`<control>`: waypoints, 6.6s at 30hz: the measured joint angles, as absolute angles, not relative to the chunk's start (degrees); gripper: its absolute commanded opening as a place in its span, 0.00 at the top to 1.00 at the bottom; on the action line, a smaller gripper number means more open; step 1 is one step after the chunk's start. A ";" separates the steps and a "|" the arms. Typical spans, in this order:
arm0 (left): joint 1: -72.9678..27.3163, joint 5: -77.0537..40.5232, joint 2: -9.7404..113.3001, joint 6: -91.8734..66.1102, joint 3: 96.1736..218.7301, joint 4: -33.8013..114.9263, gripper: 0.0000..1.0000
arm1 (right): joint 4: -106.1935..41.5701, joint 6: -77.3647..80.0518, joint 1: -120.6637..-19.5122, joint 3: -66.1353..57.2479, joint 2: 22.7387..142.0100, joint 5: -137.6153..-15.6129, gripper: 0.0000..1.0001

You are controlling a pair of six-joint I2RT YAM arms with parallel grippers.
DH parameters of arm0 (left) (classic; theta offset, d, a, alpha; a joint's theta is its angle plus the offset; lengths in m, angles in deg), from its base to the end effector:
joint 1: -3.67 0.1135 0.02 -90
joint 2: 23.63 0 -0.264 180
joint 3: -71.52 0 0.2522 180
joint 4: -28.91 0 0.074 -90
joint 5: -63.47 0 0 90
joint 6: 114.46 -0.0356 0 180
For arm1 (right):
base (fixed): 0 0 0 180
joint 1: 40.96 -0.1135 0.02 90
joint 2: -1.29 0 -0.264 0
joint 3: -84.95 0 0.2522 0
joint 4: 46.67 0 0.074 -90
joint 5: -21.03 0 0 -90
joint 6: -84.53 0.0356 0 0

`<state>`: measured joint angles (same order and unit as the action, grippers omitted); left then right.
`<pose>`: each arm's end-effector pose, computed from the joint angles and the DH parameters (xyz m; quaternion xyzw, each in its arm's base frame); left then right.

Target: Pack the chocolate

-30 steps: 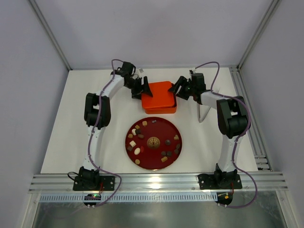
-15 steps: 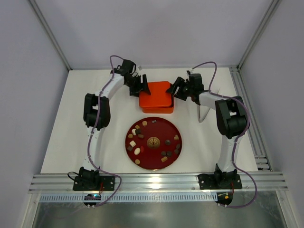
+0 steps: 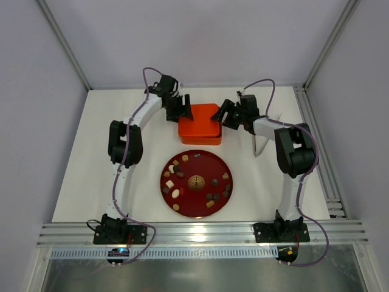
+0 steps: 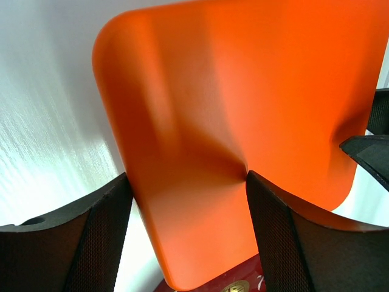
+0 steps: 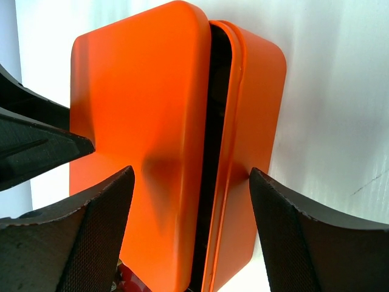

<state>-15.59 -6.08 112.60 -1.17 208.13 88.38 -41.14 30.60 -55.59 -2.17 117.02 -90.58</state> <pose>0.4849 -0.1826 0.2057 0.0139 0.9496 -0.2546 0.1823 0.4269 0.1250 0.1705 0.0752 0.8690 0.3467 0.3449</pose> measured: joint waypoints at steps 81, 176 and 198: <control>-21.14 -21.27 111.57 -7.45 210.42 91.22 0.29 | -41.38 31.94 -55.70 -2.41 117.06 -89.38 0.48; -21.87 -16.85 118.13 -12.60 223.47 107.22 0.29 | -12.29 12.79 -63.35 -30.13 125.85 -58.82 0.75; -19.81 -14.56 115.98 -5.19 218.25 101.80 0.24 | -7.61 11.68 -61.34 -34.80 128.23 -69.27 0.49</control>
<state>-19.81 -14.56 115.98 -5.19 218.25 101.80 -7.61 11.68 -61.34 -34.80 128.23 -69.27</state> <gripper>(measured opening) 0.758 0.498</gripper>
